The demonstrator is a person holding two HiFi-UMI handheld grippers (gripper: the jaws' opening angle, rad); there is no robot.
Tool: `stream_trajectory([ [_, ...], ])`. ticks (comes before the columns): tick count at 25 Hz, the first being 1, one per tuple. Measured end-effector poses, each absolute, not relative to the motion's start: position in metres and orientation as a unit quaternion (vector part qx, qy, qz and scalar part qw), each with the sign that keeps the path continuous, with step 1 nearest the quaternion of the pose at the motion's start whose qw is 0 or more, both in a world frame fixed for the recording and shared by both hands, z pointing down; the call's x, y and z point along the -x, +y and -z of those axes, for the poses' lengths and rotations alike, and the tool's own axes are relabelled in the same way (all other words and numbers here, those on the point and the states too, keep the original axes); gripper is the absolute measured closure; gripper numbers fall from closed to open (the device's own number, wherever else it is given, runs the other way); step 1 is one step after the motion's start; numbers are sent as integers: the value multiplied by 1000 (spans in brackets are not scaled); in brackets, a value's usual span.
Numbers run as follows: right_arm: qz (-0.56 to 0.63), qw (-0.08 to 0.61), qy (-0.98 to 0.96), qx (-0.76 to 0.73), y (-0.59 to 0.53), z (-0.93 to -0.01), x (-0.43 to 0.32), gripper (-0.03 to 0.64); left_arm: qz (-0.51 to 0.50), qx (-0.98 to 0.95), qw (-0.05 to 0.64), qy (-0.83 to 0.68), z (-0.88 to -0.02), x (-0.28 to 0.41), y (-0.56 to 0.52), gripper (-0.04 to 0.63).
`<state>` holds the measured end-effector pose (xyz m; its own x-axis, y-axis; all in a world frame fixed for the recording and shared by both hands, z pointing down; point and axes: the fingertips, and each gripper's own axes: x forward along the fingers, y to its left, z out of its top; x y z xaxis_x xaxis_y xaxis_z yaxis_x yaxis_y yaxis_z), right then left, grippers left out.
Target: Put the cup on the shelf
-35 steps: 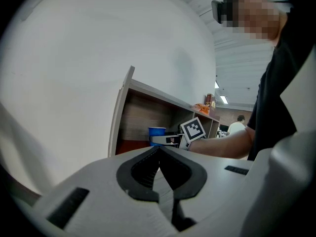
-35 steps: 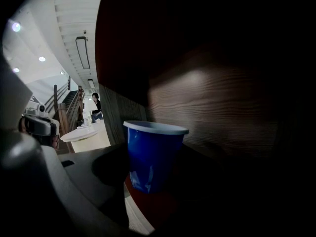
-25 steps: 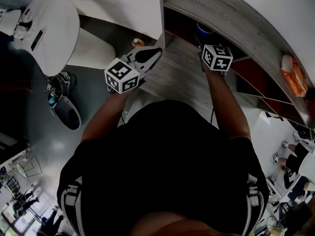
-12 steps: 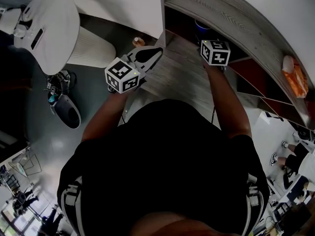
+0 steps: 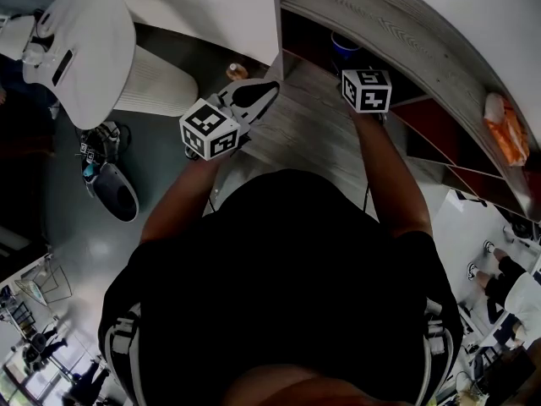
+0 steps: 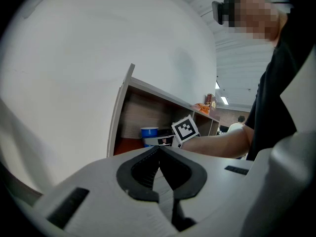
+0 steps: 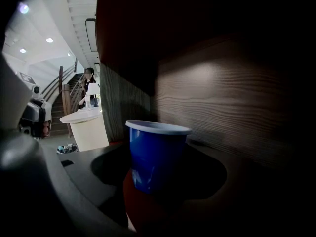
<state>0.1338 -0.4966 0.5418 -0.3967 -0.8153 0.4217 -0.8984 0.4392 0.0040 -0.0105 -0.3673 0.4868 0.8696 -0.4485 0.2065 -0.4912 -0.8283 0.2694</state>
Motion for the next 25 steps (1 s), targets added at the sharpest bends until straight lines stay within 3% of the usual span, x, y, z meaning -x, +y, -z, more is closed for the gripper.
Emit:
stream_trajectory([
  [25, -97, 213, -824, -515, -488, -546, -137, 311, -68, -954, 159, -244, -488, 10, -364, 578],
])
